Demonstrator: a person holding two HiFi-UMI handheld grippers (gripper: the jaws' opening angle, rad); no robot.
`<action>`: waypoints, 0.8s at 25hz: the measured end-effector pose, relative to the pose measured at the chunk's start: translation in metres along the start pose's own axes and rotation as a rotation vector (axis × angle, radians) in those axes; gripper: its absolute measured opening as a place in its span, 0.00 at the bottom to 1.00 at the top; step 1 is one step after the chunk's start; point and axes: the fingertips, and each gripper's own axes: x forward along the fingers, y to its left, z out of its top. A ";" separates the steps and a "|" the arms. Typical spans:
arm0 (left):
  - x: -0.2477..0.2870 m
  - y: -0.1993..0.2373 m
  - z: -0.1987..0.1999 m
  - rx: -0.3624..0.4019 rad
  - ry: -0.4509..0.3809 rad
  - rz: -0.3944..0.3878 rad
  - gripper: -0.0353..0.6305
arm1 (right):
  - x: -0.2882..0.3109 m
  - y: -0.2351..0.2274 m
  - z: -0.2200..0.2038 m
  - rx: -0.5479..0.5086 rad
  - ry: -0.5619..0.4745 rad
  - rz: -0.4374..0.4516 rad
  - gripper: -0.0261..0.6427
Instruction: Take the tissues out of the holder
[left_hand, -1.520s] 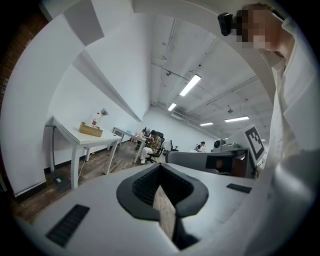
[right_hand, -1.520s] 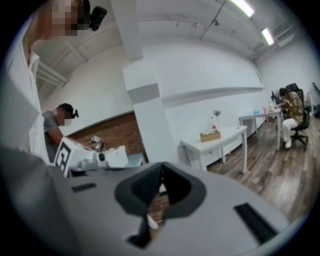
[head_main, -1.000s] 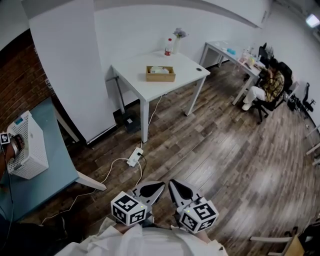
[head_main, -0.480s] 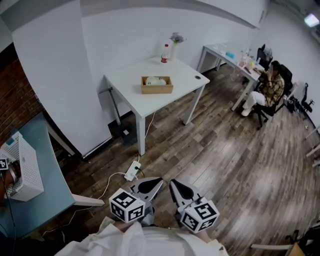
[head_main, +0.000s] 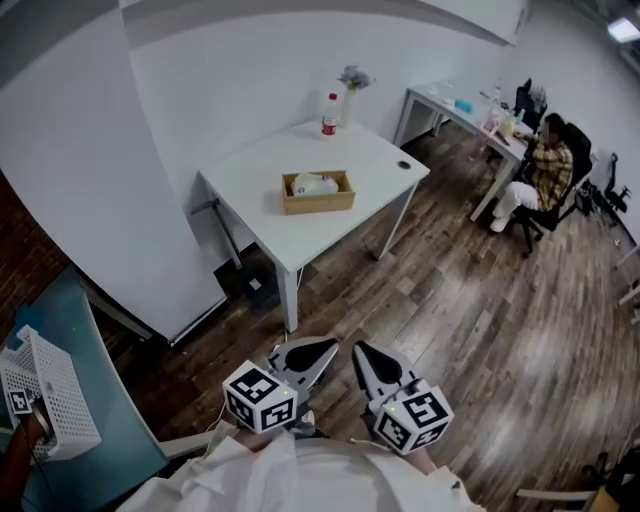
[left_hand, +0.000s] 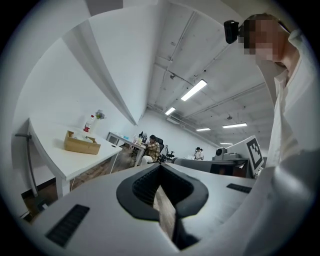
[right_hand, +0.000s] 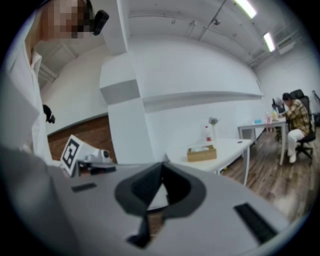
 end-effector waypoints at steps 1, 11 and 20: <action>0.004 0.006 0.003 -0.002 0.005 -0.013 0.07 | 0.008 -0.002 0.002 0.005 -0.002 0.000 0.06; 0.042 0.079 0.031 -0.017 -0.007 0.035 0.07 | 0.061 -0.039 0.012 0.071 0.002 -0.021 0.06; 0.093 0.155 0.049 -0.025 -0.013 0.101 0.07 | 0.138 -0.106 0.040 0.068 -0.027 0.026 0.06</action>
